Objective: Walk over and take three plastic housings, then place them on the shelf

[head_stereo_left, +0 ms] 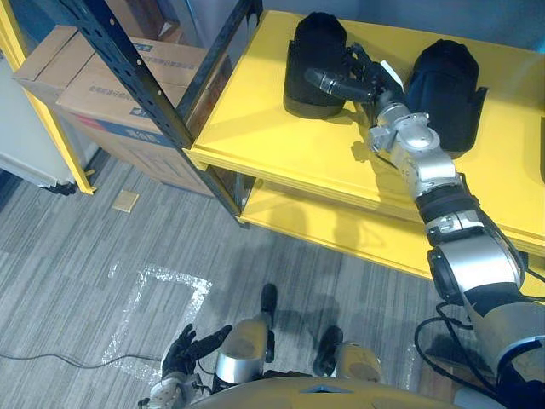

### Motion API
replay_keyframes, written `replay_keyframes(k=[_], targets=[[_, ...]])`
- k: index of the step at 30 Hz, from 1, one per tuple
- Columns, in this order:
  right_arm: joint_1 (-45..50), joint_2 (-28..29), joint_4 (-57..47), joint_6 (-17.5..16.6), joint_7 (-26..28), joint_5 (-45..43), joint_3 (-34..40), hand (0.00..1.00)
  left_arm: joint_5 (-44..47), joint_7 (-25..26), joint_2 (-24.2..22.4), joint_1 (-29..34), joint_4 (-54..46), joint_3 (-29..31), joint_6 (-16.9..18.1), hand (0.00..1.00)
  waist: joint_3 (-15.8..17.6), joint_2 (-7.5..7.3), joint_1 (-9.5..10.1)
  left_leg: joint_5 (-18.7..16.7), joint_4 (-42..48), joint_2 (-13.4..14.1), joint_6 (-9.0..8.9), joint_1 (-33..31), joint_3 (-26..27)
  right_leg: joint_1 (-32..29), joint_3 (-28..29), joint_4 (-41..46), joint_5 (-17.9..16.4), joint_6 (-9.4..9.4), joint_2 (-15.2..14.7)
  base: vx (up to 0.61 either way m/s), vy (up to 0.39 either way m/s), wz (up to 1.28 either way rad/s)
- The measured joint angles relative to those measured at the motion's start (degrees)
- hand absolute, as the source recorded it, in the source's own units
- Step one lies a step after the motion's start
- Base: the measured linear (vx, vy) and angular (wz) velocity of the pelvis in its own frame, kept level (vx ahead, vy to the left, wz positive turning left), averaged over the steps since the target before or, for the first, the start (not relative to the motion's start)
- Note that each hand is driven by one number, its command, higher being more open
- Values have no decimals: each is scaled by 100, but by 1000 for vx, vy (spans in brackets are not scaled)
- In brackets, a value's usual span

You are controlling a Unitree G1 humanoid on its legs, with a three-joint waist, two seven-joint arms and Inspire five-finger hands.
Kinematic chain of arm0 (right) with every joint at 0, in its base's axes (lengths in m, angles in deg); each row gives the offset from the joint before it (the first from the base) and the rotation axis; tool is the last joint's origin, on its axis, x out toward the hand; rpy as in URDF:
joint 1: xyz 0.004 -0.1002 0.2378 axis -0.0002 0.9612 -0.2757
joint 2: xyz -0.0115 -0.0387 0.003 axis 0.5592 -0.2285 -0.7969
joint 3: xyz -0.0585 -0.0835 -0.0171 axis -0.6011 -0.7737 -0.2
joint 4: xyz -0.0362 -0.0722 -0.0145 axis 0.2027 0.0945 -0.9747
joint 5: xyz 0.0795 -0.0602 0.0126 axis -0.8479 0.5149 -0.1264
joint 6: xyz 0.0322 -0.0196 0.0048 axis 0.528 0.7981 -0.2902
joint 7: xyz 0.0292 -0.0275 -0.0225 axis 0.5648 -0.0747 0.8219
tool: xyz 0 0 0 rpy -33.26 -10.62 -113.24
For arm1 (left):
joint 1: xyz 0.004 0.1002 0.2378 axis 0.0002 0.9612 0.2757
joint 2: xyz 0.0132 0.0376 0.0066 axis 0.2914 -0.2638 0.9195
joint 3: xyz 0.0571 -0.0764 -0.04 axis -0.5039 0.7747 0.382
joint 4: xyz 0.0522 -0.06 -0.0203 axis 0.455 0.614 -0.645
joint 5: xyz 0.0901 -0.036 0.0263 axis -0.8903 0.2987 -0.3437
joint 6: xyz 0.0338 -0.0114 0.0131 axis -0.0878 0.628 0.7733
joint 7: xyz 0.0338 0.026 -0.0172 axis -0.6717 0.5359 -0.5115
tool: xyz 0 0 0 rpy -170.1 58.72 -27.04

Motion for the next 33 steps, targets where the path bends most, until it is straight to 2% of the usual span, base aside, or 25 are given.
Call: replay_keyframes(k=[8,14,22,27,31,33], targets=[[-20,-3,6,-24,186,-11,0,100,-2,-9,27,-55,-14,25,-11,100,62,-102,52,-3,1,7,-4,-6,0,2,-2,-19,1,-1,9,0,0,0],[-25,-2,-32,-9,543,-14,-13,100,-1,-37,28,-64,-32,26,-12,100,65,-106,55,-8,2,24,-9,-5,10,3,9,-30,2,-2,27,0,0,0],[-24,9,-117,36,531,-8,-111,100,-3,-39,28,-64,-138,27,-86,100,67,-111,66,-24,2,84,-33,3,42,29,37,-106,10,-9,106,2,-8,-2],[-13,18,-256,115,244,290,-112,100,-5,-38,27,-64,-138,30,-84,100,69,-115,68,-44,2,108,-60,23,65,38,52,-108,10,-9,126,15,-37,-3],[17,18,-505,13,-333,1148,-96,100,-4,-33,31,-64,-138,50,-71,100,89,-149,64,-62,2,128,-83,32,103,27,105,-124,16,-3,149,9,-27,-5],[138,16,-1123,-34,-684,1687,-43,100,-4,-30,39,-64,-137,81,-67,100,109,-185,46,-75,2,144,-97,33,136,17,158,-152,29,-3,171,11,-34,-11]])
